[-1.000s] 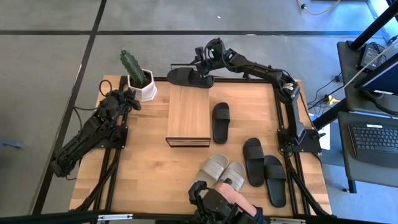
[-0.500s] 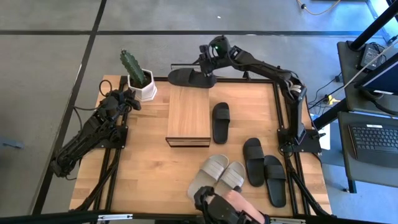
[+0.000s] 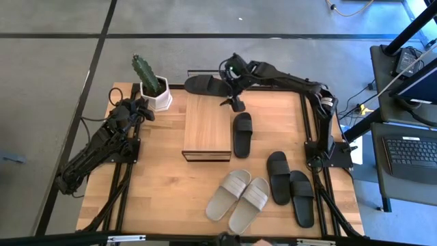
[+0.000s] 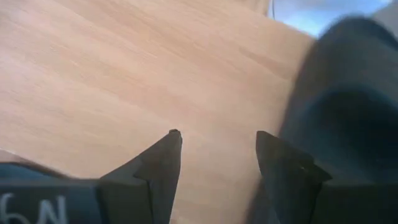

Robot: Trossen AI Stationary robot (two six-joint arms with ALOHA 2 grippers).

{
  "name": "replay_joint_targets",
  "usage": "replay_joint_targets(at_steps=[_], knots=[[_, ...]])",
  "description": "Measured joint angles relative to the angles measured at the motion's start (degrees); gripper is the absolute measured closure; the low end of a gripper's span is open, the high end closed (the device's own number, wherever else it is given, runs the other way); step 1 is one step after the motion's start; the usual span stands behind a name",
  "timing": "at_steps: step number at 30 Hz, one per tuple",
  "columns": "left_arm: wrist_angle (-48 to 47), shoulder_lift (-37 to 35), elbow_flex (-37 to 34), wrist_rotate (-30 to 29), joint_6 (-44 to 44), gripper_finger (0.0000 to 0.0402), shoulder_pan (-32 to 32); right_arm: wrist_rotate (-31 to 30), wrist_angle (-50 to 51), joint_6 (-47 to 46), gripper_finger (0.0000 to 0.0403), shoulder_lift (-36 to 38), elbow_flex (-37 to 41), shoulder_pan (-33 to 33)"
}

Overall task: Pick and place slides into the shelf
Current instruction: Put the top right black slide on the shelf

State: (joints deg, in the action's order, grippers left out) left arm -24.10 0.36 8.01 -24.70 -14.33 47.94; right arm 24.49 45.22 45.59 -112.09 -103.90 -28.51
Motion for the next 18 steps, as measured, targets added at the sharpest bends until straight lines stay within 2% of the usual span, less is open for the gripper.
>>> replay_joint_targets(at_steps=[3,9,18], knots=[[-0.02,0.00,0.01,-0.08,0.02,0.0254,-0.01,-1.37,-0.09,-0.40,0.0196,0.02,-0.02,1.58],[-0.02,0.00,0.02,-0.12,0.02,0.0254,0.00,-9.61,1.26,-5.54,0.0196,0.01,-0.02,2.51],[-0.02,0.00,0.02,-0.14,0.02,0.0254,-0.02,-9.88,7.35,-9.55,0.0196,0.00,-0.02,1.27]])
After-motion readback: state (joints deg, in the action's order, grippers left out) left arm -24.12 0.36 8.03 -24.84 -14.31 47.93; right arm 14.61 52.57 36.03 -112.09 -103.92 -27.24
